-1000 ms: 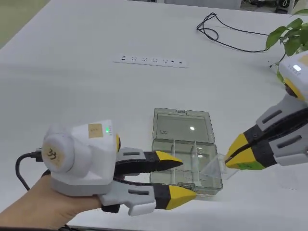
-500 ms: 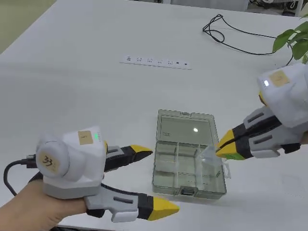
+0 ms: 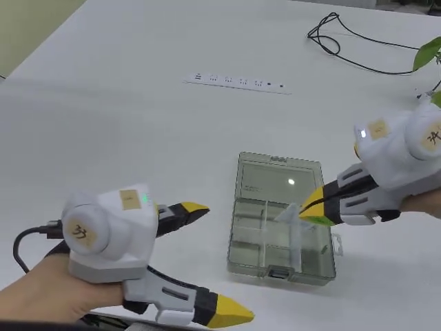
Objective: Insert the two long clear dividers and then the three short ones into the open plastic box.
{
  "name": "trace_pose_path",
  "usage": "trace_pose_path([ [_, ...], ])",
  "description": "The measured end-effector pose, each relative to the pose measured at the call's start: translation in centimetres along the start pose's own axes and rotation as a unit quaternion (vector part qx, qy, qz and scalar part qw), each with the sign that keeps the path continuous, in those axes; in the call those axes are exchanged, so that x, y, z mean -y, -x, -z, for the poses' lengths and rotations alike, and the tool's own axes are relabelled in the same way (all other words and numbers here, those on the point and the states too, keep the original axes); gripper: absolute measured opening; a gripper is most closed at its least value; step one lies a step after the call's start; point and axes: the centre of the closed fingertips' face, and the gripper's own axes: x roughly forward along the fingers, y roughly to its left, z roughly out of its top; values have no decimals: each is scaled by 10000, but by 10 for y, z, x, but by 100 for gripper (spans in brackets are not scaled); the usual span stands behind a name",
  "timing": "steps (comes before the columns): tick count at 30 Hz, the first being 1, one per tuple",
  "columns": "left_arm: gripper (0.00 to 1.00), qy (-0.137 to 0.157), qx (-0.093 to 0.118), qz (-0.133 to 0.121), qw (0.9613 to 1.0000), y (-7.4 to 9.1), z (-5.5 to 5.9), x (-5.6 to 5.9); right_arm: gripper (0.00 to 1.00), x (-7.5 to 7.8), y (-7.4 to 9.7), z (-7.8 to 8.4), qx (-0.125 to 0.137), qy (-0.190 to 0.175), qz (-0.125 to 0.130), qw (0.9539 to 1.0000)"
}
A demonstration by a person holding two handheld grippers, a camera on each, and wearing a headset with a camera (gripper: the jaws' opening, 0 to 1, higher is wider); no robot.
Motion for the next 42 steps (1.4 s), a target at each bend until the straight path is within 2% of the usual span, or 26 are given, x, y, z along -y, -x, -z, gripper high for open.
trace_pose_path([
  [4, 100, 8, 4, -37, 10000, 0, 0, -2, 2, 0, -4, 5, -16, -43, -8, 10000],
  [16, 100, 25, 45, -6, 10000, -3, -3, -3, 2, -2, -8, 4, 52, -99, -55, 9999],
  [29, 100, 22, 72, 55, 10000, -5, -6, -3, 2, 1, -15, 1, 17, 578, -96, 9983],
  [38, 99, 57, 63, 63, 9999, -6, -6, -3, 2, 4, -22, -1, 114, 675, -120, 9976],
  [42, 100, 65, 80, 71, 9999, -6, -7, -3, 1, -1, -23, -3, 198, 657, -183, 9975],
])
